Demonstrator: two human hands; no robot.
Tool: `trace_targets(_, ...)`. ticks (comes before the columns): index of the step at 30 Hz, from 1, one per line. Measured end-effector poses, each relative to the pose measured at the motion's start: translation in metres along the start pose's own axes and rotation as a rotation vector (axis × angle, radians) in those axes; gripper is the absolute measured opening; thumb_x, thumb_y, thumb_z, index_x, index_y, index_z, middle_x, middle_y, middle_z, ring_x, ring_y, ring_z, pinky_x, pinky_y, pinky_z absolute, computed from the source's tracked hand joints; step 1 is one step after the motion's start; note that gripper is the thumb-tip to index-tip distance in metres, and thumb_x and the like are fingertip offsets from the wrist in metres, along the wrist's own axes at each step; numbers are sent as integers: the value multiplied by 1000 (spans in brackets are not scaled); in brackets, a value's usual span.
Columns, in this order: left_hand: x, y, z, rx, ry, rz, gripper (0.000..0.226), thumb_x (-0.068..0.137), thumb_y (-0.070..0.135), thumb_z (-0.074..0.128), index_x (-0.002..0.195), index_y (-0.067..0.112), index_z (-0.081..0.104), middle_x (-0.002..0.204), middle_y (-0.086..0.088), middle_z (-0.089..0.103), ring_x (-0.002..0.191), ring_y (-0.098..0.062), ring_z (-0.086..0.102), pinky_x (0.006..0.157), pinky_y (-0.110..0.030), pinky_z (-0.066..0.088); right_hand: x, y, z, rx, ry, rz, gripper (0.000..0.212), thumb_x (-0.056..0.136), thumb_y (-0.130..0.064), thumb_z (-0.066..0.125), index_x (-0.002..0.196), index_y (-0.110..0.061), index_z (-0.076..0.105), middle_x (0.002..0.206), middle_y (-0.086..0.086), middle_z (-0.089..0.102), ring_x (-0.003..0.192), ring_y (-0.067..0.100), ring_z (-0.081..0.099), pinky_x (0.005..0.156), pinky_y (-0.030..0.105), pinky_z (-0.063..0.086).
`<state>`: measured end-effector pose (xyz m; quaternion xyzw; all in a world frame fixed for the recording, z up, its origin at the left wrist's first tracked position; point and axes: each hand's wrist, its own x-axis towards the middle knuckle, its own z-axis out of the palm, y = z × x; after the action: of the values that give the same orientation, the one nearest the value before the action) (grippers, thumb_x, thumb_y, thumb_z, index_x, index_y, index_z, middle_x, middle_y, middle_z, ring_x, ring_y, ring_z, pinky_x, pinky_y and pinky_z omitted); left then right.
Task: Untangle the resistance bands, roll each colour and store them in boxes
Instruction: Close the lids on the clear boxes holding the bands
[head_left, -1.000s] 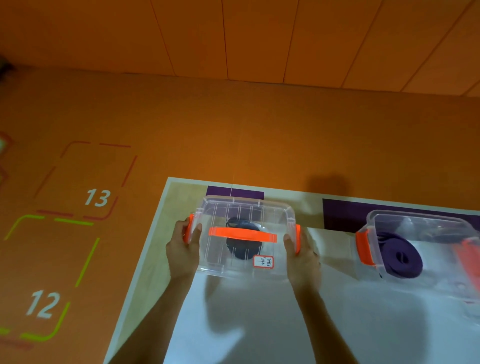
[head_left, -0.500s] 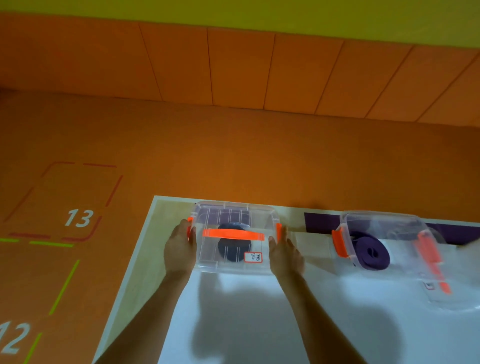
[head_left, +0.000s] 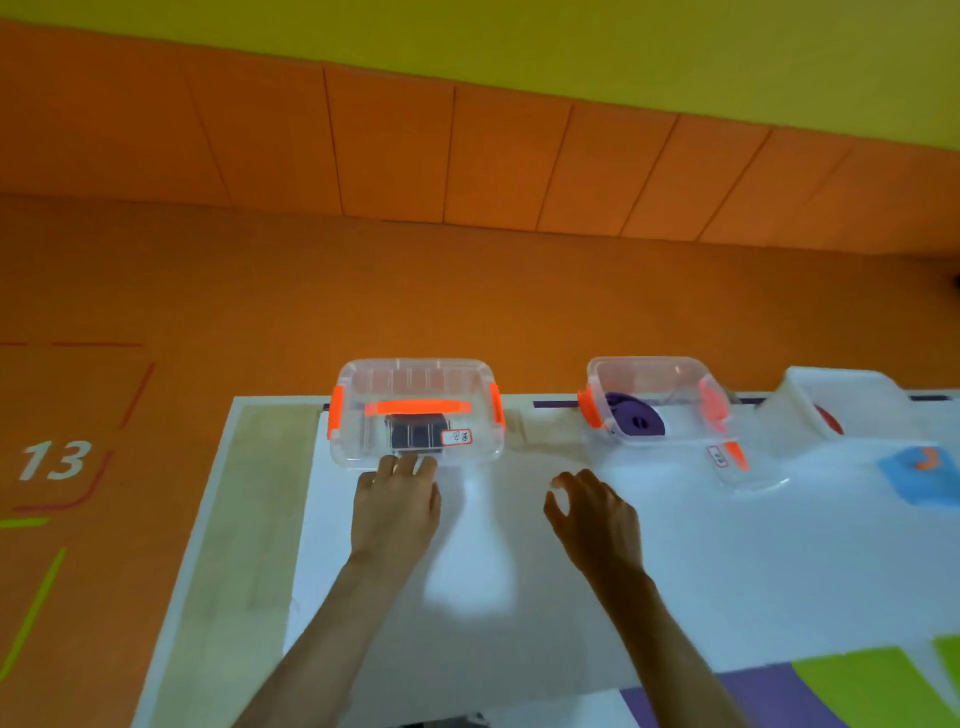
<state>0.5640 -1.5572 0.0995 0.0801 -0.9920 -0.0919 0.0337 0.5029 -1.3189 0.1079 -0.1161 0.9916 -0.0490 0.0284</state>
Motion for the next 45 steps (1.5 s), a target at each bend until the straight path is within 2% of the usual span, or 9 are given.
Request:
trace_targets(4, -32, 31, 9, 15, -10, 15, 18, 86, 16, 77, 103, 13, 78, 95, -7, 75, 87, -33, 70, 65, -41, 54, -41, 28, -1, -29, -7, 70, 27, 106, -45, 51, 116, -29, 71, 118, -7, 71, 94, 12, 72, 79, 26, 59)
trace_targets(10, -63, 79, 41, 58, -65, 72, 32, 106, 26, 43, 130, 22, 64, 123, 1, 68, 115, -24, 62, 85, -39, 50, -74, 76, 10, -5, -49, 104, 28, 105, -46, 50, 119, -30, 68, 118, -8, 69, 95, 12, 72, 79, 28, 58)
trace_targets(14, -64, 130, 54, 62, -102, 111, 27, 101, 22, 53, 122, 19, 70, 118, 0, 71, 110, -25, 66, 82, -40, 53, -77, 130, 18, 21, -49, 87, 30, 105, -44, 51, 126, -29, 66, 123, -8, 68, 100, 14, 71, 81, 29, 58)
trace_targets(18, -52, 193, 64, 67, -146, 94, 19, 83, 16, 80, 102, 16, 79, 97, -2, 76, 91, -28, 73, 67, -41, 58, -74, 203, 19, 40, -76, 79, 30, 105, -44, 52, 125, -28, 67, 123, -6, 68, 101, 16, 72, 82, 30, 57)
trace_targets(26, -12, 296, 82, 98, -61, 69, 27, 76, 9, 86, 102, 11, 80, 96, -7, 77, 88, -33, 73, 66, -41, 59, -44, 324, 13, 56, -121, 65, 28, 104, -42, 52, 125, -30, 66, 120, -7, 69, 106, 16, 71, 82, 28, 52)
trace_targets(32, 40, 332, 95, 108, -97, 62, 28, 88, 14, 78, 115, 11, 78, 111, -9, 76, 104, -35, 72, 79, -44, 59, 4, 377, 21, 97, -190, 90, 28, 105, -38, 52, 128, -29, 65, 124, -5, 68, 111, 20, 69, 84, 29, 50)
trace_targets(38, 111, 339, 128, 70, 0, -25, 45, 94, 29, 76, 136, 15, 69, 145, -16, 63, 139, -38, 56, 115, -62, 40, 65, 411, 32, 83, -276, 128, 28, 105, -37, 52, 130, -29, 63, 126, -5, 65, 116, 20, 66, 88, 30, 50)
trace_targets(42, 153, 343, 144, -27, 54, -92, 60, 95, 37, 77, 148, 15, 60, 159, -21, 49, 149, -44, 44, 120, -68, 32, 108, 429, 41, 113, -292, 173, 30, 104, -34, 55, 132, -28, 62, 127, -3, 65, 118, 21, 66, 89, 33, 51)
trace_targets(45, 173, 350, 158, -97, 16, -236, 74, 100, 60, 58, 161, 19, 44, 172, -22, 25, 158, -43, 27, 124, -67, 23, 143, 442, 48, 162, -293, 198, 34, 101, -30, 59, 135, -25, 62, 133, 0, 68, 120, 26, 65, 94, 37, 53)
